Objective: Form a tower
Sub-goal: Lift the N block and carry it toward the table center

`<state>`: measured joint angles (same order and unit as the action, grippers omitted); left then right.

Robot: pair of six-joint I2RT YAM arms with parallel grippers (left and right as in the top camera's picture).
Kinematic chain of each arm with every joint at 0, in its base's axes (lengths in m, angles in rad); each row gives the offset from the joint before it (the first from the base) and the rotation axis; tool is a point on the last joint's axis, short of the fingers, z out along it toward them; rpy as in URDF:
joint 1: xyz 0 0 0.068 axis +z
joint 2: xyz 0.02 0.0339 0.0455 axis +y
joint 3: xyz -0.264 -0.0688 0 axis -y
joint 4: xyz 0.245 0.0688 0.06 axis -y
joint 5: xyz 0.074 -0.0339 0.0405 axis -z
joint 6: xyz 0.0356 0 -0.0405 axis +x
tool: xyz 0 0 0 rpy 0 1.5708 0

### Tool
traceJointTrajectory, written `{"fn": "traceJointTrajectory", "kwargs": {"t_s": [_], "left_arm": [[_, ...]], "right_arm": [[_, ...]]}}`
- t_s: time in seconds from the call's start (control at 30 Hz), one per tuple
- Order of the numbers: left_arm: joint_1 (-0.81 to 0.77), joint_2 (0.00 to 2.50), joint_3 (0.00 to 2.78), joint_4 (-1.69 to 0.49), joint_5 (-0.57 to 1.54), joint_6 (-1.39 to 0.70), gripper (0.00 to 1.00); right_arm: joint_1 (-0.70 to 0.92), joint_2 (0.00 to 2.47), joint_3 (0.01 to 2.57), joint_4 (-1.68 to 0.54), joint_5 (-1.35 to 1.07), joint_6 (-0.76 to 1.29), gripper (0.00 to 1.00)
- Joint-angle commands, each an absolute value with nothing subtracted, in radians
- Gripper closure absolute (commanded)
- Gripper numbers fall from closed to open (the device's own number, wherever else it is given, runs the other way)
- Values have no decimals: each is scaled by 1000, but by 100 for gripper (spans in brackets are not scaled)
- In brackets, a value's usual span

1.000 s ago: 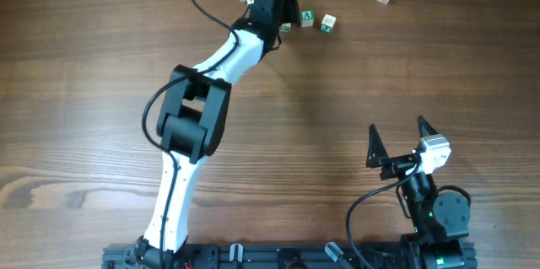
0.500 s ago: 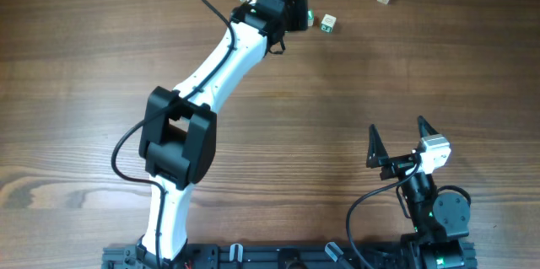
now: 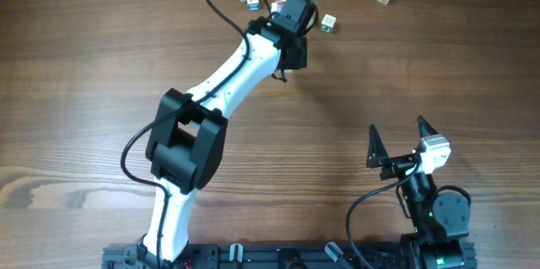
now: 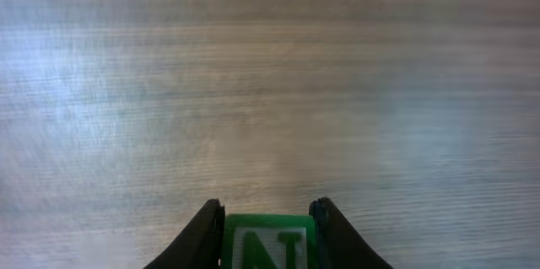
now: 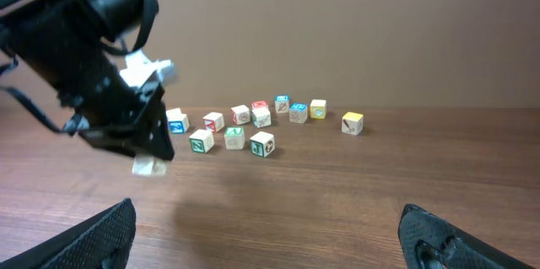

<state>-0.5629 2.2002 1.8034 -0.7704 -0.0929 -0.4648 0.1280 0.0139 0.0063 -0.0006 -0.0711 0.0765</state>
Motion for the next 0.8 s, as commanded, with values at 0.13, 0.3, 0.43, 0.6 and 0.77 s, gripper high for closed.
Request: {"fn": "traceJointTrajectory", "kwargs": {"t_s": [0.13, 0.3, 0.43, 0.6, 0.77], "left_arm": [[-594, 2193, 1561, -547, -87, -575, 82], [-634, 2193, 1519, -481, -89, -577, 81], [-653, 2193, 1518, -486, -103, -577, 75], [-655, 2193, 1518, -495, -150, -577, 70], [-655, 2193, 1518, -502, -186, -577, 70]], "right_arm": [[124, 11, 5, 3, -80, 63, 0], [124, 11, 5, 3, -80, 63, 0], [124, 11, 5, 4, -80, 63, 0], [124, 11, 5, 3, -80, 63, 0], [124, 11, 5, 4, -80, 63, 0]]}}
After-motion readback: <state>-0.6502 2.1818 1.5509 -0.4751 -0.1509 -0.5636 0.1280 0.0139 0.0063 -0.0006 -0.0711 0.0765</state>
